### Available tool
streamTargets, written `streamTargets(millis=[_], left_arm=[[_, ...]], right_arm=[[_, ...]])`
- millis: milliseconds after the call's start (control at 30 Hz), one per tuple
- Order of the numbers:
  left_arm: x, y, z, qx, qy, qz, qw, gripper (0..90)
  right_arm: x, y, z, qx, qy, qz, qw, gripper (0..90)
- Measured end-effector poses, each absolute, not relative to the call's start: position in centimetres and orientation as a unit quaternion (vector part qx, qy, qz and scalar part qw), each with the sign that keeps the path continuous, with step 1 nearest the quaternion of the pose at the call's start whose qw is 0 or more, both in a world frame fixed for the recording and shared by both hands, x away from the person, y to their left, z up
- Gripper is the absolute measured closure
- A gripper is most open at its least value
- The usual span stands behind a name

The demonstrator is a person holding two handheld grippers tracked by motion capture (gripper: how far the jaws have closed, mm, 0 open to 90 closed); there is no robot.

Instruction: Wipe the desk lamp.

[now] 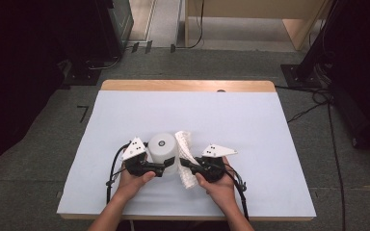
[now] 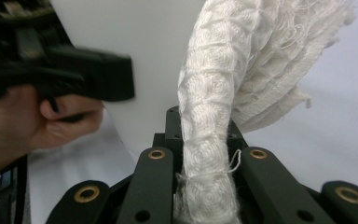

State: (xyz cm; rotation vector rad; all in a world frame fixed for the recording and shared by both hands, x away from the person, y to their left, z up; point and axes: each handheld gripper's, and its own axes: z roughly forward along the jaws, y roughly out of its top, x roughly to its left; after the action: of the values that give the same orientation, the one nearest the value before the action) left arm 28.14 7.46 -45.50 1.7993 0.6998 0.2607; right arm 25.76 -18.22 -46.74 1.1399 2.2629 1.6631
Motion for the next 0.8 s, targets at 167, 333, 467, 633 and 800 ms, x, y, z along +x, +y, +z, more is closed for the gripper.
streamTargets(millis=[167, 333, 467, 633, 800], left_arm=[[27.8, 6.5, -46.0, 0.782, 0.282, 0.119, 0.543, 9.0], [27.5, 5.9, -46.3, 0.785, 0.279, 0.148, 0.533, 8.8], [27.8, 6.4, -46.4, 0.78, 0.285, 0.165, 0.532, 8.8], [27.9, 6.4, -47.1, 0.792, 0.282, 0.184, 0.509, 8.7], [27.6, 6.5, -47.2, 0.792, 0.283, 0.191, 0.507, 8.5]], right_arm=[[25.3, -18.4, -45.3, 0.369, 0.732, 0.567, 0.078, 80.2], [24.9, -19.6, -43.6, 0.36, 0.71, 0.594, 0.114, 80.0], [25.4, -21.1, -44.0, 0.395, 0.695, 0.589, 0.117, 80.0], [25.7, -22.1, -44.9, 0.42, 0.689, 0.579, 0.117, 79.9], [25.8, -22.2, -45.2, 0.418, 0.695, 0.574, 0.118, 79.8]])
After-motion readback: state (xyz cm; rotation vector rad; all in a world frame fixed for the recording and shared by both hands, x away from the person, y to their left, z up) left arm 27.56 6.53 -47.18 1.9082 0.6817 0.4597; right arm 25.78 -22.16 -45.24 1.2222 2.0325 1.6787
